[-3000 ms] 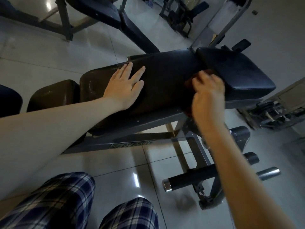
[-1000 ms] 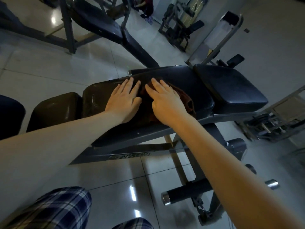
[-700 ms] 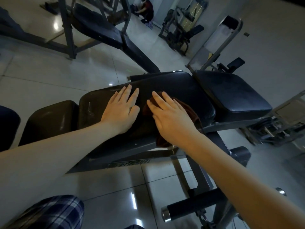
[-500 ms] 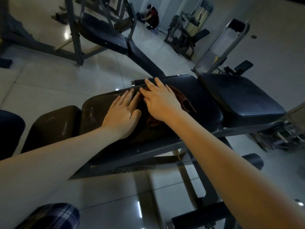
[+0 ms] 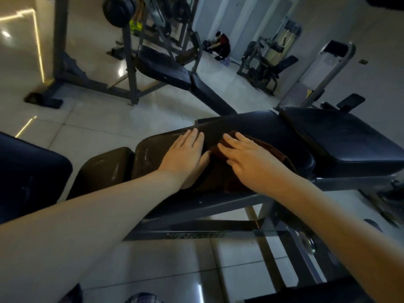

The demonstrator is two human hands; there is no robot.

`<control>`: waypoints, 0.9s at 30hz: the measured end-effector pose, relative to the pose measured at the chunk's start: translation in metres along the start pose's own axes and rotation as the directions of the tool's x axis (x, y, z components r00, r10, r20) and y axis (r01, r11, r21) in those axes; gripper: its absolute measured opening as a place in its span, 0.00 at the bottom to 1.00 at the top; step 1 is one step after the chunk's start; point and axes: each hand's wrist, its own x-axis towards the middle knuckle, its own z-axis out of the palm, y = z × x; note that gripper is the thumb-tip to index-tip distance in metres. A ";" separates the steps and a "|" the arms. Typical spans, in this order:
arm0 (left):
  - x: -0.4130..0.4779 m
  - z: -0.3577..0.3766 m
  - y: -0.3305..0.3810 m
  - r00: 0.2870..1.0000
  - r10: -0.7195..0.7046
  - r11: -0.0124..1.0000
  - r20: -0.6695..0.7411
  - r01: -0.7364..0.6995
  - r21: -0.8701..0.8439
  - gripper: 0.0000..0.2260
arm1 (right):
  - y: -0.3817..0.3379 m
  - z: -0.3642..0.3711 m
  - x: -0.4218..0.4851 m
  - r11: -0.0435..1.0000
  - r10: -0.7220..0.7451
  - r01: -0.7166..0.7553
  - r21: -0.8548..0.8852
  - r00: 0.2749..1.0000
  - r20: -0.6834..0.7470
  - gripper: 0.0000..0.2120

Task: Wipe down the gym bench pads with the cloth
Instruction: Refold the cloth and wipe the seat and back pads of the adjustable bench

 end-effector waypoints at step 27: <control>-0.095 -0.013 -0.023 0.983 0.071 0.972 0.168 -0.106 0.210 0.47 | -0.026 -0.015 0.038 0.986 -0.170 0.167 0.032 0.972 0.161 0.23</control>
